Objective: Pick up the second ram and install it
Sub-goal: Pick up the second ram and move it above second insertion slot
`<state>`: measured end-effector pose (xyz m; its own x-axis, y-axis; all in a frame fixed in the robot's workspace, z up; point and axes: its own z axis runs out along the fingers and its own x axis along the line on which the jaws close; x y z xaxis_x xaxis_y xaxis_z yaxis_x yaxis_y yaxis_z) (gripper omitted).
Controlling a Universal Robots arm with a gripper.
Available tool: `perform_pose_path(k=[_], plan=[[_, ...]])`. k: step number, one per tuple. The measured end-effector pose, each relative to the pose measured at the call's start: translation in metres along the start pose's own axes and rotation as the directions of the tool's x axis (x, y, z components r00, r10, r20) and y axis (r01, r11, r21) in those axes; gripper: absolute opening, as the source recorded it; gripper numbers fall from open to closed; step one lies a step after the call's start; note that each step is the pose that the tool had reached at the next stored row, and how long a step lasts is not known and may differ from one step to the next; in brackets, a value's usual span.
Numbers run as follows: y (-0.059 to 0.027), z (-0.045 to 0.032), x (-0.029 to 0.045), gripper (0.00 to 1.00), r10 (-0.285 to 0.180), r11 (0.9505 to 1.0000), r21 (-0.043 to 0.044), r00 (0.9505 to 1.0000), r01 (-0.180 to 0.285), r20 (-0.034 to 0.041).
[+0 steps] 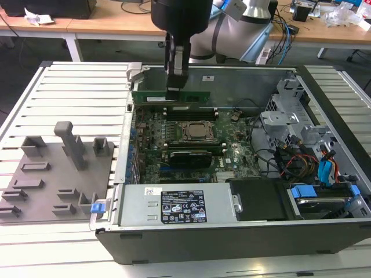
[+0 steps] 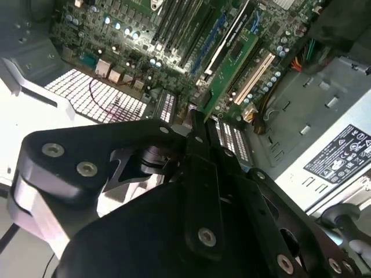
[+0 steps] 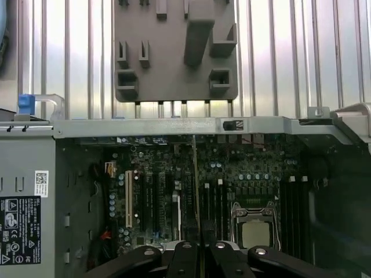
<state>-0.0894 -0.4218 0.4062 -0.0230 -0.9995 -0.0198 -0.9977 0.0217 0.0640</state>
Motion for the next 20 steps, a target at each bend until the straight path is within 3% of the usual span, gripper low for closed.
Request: perform_pose_path(k=[3,8,10,19,20], plan=[[-0.0099,0.0059,-0.0055,0.13,0.0,1.0,-0.0059,1.0,0.0,-0.0001],[-0.0243,0.0096,-0.011,0.13,0.0,0.9999,-0.0123,1.0,0.0,-0.0003],[-0.0347,0.0111,-0.0146,0.13,0.0,0.9999,-0.0159,1.0,0.0,-0.0004],[-0.0595,0.0175,-0.0213,0.13,0.0,0.9997,-0.0241,1.0,0.0,-0.0006],[-0.0728,0.0313,-0.0239,0.13,0.001,0.9995,-0.0327,1.0,-0.001,-0.0009]])
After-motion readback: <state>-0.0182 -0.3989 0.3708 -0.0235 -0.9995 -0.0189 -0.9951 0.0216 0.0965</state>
